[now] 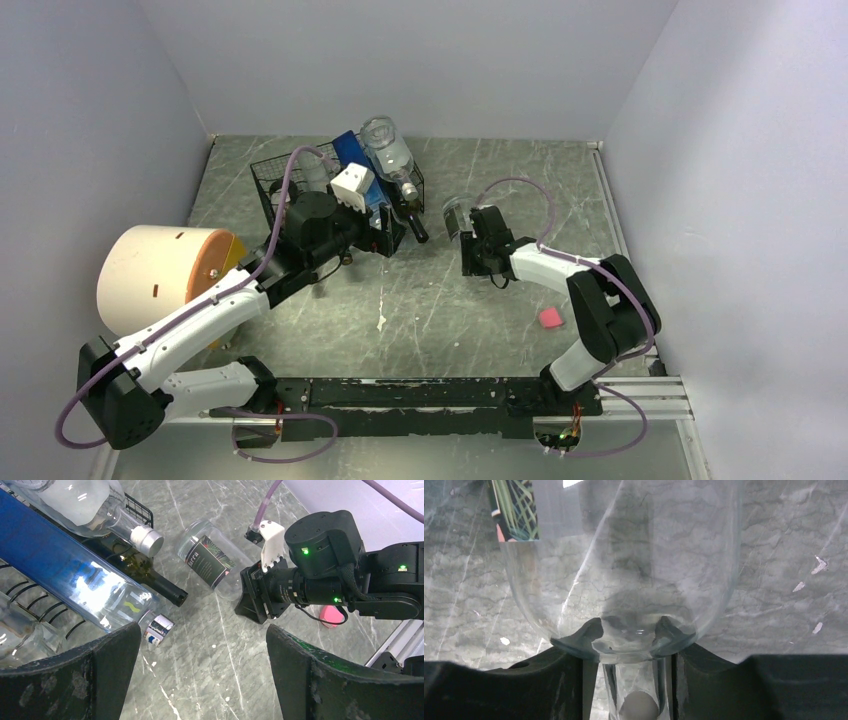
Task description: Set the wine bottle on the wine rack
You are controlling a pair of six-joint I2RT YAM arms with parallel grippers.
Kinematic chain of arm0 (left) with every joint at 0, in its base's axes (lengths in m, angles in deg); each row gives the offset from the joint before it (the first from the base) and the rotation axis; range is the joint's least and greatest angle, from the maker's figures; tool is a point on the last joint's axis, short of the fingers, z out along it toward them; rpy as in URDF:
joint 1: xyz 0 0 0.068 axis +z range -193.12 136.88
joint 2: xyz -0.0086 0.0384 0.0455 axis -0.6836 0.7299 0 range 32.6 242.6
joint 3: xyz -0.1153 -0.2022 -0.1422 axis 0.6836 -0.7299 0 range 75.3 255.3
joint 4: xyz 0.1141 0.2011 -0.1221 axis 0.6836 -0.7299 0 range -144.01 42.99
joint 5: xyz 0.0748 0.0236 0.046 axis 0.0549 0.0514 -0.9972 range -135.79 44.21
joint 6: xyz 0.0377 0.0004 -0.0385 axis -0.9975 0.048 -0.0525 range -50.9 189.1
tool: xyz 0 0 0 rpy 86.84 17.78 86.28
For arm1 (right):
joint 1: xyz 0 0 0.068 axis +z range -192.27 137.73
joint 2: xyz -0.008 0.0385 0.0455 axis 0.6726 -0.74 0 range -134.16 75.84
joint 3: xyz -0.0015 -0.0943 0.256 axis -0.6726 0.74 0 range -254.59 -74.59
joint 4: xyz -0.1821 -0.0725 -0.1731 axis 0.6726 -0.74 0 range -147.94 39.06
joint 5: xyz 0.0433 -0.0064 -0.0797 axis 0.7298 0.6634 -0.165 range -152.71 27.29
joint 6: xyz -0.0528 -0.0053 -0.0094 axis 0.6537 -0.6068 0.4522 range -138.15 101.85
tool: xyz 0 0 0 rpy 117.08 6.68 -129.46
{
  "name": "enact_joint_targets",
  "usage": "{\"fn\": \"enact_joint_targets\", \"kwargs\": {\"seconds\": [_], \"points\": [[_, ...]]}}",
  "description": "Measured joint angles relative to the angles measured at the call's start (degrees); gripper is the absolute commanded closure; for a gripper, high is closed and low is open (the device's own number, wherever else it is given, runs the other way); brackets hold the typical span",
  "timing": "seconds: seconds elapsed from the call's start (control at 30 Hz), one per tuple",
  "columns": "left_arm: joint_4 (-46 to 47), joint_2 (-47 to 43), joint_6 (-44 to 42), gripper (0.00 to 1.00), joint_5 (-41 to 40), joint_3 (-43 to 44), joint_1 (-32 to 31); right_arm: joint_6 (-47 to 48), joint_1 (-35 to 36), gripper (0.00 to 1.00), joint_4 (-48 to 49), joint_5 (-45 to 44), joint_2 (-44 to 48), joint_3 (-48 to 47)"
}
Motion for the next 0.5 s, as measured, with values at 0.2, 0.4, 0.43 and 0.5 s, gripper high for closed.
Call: {"fn": "enact_joint_targets", "kwargs": {"seconds": [0.2, 0.4, 0.43, 0.5], "points": [[-0.3, -0.1, 0.0, 0.01, -0.5, 0.0, 0.0, 0.4, 0.0, 0.94, 1.2, 0.0, -0.5, 0.0], [-0.9, -0.5, 0.0, 0.01, -0.9, 0.0, 0.0, 0.4, 0.0, 1.0, 1.5, 0.0, 0.0, 0.3], [-0.9, -0.5, 0.0, 0.01, -1.0, 0.0, 0.0, 0.5, -0.1, 1.0, 1.8, 0.0, 0.3, 0.6], [-1.0, -0.5, 0.0, 0.01, -1.0, 0.0, 0.0, 0.5, -0.2, 1.0, 1.9, 0.2, 1.6, 1.4]]}}
